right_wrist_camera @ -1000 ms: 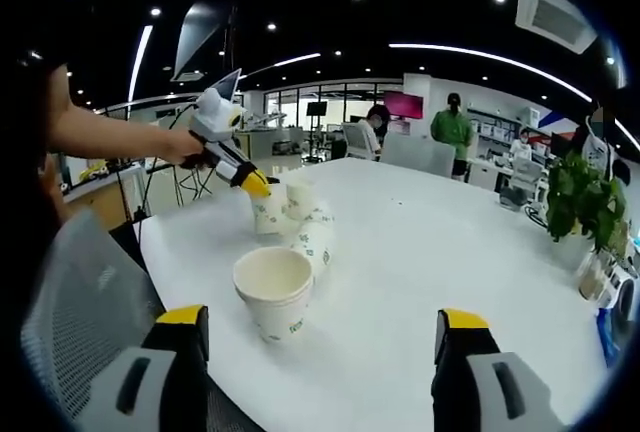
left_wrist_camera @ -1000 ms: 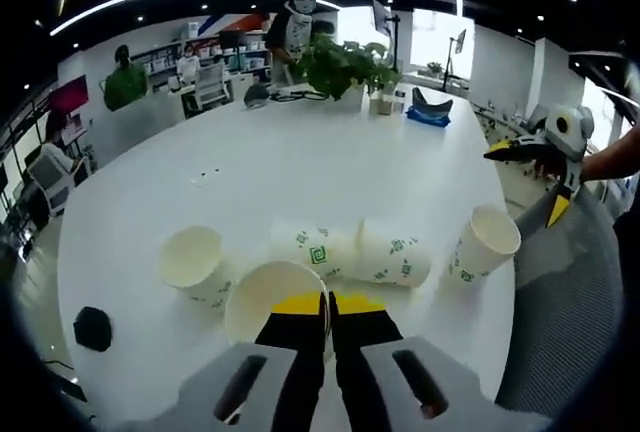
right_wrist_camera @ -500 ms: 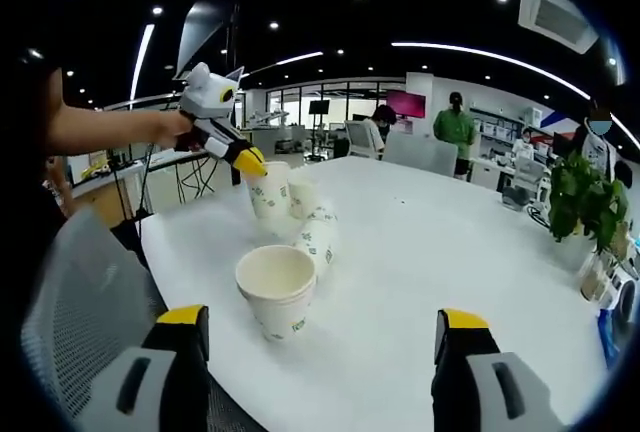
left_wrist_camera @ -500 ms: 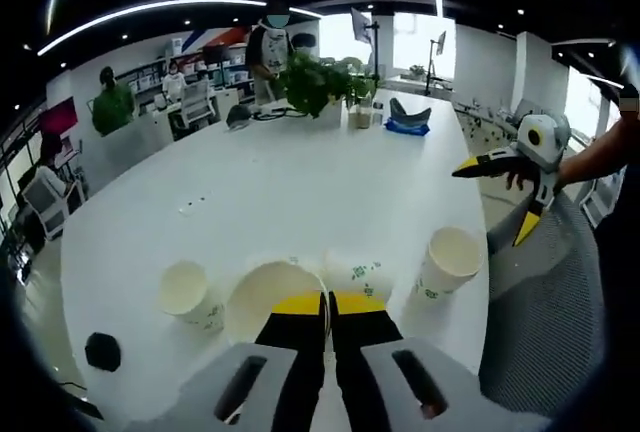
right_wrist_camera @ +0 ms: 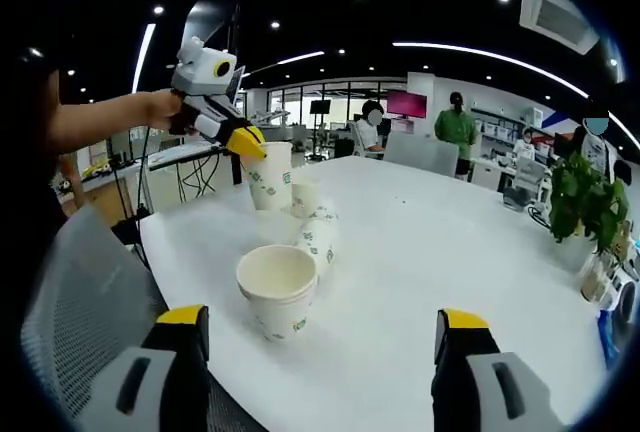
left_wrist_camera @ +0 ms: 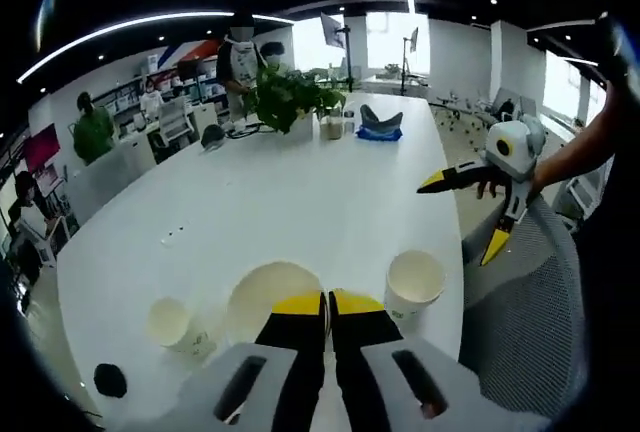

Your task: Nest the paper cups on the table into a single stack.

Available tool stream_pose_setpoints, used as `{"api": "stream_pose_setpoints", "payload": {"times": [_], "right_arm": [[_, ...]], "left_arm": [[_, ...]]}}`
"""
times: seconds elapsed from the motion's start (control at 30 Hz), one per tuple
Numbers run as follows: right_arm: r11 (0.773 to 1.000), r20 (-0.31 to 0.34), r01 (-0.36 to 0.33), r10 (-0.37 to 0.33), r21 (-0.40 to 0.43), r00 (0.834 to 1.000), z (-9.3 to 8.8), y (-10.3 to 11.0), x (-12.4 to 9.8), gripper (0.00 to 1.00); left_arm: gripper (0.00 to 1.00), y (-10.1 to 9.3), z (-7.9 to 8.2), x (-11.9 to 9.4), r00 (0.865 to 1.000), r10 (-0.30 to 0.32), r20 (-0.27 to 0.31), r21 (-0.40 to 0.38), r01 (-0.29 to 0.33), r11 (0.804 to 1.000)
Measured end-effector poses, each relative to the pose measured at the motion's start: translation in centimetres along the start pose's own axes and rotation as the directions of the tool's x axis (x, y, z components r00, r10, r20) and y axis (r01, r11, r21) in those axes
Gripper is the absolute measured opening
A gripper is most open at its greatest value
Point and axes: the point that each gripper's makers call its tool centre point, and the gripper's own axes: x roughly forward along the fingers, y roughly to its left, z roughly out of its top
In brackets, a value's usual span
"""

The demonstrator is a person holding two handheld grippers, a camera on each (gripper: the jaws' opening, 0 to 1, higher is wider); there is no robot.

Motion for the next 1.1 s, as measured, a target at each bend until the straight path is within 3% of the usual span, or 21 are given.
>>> {"api": "stream_pose_setpoints", "payload": {"times": [0.77, 1.1], "right_arm": [[1.0, 0.008, 0.001, -0.001, 0.003, 1.0, 0.1, -0.1, 0.0, 0.95], [1.0, 0.009, 0.005, -0.005, 0.003, 1.0, 0.2, -0.1, -0.1, 0.95]], "left_arm": [[0.0, -6.3, 3.0, 2.2, 0.989, -0.145, 0.021, 0.095, 0.143, 0.985], [0.0, -8.9, 2.8, 3.7, 0.98, -0.198, 0.002, 0.129, 0.196, 0.972]]}}
